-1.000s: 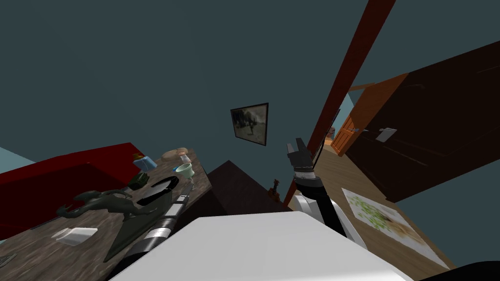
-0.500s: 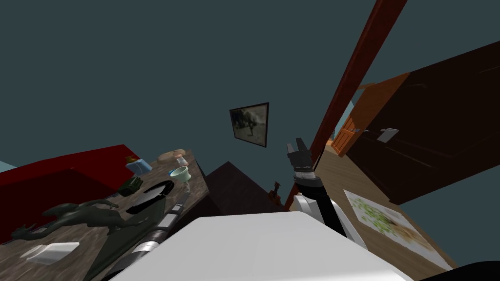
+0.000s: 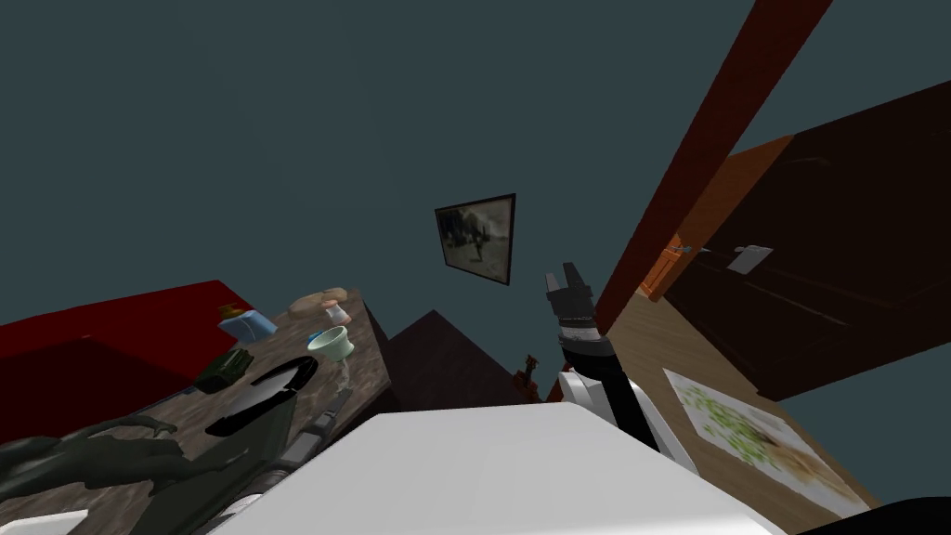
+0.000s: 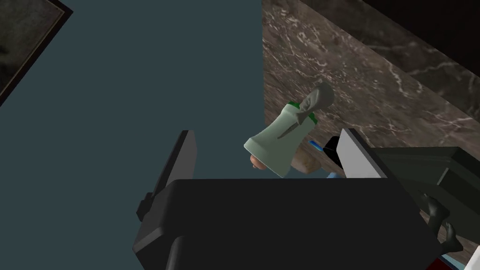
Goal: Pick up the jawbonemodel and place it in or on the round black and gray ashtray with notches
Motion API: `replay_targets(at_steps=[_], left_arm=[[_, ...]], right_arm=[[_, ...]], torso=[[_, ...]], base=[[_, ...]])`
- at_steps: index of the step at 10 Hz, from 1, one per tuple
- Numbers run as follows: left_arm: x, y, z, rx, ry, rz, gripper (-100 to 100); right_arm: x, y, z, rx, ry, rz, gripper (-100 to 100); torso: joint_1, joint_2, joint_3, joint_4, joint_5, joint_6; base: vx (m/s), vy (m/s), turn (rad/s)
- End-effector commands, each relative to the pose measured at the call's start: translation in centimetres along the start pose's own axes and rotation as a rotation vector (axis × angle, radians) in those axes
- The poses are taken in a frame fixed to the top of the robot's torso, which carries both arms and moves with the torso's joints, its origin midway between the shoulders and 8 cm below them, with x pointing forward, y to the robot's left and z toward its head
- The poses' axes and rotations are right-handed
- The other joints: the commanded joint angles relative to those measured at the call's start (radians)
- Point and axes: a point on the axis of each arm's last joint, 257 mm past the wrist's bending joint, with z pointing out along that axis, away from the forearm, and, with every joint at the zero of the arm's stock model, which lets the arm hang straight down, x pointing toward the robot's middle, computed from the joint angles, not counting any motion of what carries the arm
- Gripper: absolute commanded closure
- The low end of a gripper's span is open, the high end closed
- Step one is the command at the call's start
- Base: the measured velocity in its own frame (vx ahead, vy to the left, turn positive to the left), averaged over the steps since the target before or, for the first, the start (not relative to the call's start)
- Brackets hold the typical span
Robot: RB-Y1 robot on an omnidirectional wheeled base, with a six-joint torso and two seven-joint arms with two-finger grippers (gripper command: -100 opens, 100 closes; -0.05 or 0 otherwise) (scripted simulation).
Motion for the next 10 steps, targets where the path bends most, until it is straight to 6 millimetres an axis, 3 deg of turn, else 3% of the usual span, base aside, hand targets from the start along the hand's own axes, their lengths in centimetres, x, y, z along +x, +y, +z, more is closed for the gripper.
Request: replay_targets(at_steps=[1,2,6,10], left_arm=[[0.5,2.6,-1.0,-0.082,0.045,0.039,-100],[0.6,3.0,-1.3,-0.093,0.049,0.040,-100],[1.9,8.2,-4.6,-0.277,0.177,0.146,-100],[2.7,10.9,-6.9,-0.376,0.276,0.228,-100]], right_arm=[[0.0,0.0,0.0,0.000,0.000,0.000,0],[0.0,0.0,0.0,0.000,0.000,0.000,0],[0.0,0.0,0.0,0.000,0.000,0.000,0],[0.0,0.0,0.0,0.000,0.000,0.000,0]], torso=[[0.000,0.000,0.000,0.000,0.000,0.000],[0.001,-0.003,-0.001,-0.001,0.000,0.000],[0.004,-0.004,-0.002,-0.001,0.001,0.000],[0.005,-0.003,-0.002,-0.001,0.001,0.000]], base=[[0.175,0.024,0.011],[0.126,0.019,0.005],[0.177,0.044,0.027],[0.168,0.069,0.033]])
